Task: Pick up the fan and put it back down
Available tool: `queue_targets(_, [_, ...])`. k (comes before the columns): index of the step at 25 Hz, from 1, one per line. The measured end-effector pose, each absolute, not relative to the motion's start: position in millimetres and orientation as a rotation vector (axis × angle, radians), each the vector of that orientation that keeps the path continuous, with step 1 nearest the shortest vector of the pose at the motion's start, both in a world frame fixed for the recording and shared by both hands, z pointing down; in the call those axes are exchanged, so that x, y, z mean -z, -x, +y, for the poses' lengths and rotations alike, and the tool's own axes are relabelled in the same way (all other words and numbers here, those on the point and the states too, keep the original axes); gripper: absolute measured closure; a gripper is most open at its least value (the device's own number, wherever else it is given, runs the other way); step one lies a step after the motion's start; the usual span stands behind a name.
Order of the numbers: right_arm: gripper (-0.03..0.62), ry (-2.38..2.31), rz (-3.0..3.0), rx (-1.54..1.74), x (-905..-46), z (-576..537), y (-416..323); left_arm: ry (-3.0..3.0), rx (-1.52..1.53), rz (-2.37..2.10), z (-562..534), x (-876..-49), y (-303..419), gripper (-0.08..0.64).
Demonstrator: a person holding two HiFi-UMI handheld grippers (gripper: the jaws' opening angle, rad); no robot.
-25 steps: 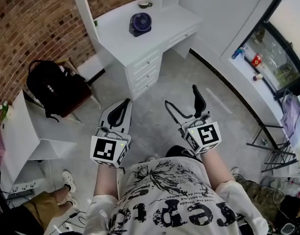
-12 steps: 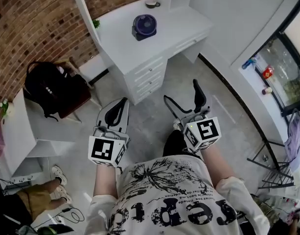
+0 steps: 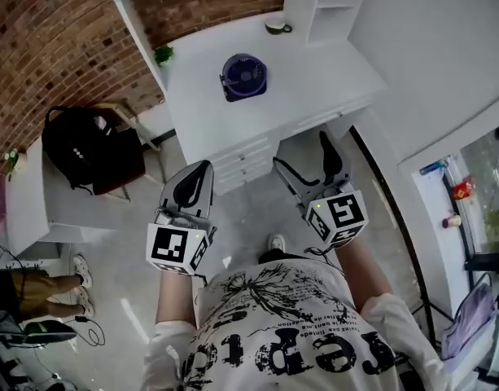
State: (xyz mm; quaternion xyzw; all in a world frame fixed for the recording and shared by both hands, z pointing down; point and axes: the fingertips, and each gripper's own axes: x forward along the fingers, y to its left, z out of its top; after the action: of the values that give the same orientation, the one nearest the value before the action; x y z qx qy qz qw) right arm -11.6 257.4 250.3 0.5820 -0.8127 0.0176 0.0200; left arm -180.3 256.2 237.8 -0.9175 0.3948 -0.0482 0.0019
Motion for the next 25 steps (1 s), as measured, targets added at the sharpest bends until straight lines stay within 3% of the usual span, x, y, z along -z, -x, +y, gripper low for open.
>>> queue_targets(9, [0.143, -1.648, -2.52, -0.168, -285.4, 153.5, -73.6, 2.87, 0.167, 1.409, 174.1, -257.3, 100.1, 0.546])
queue_targets(25, [0.182, -1.467, -2.331, -0.347, -398.2, -43.7, -89.7, 2.916, 0.202, 1.504, -10.1, -325.1, 83.1, 0.546])
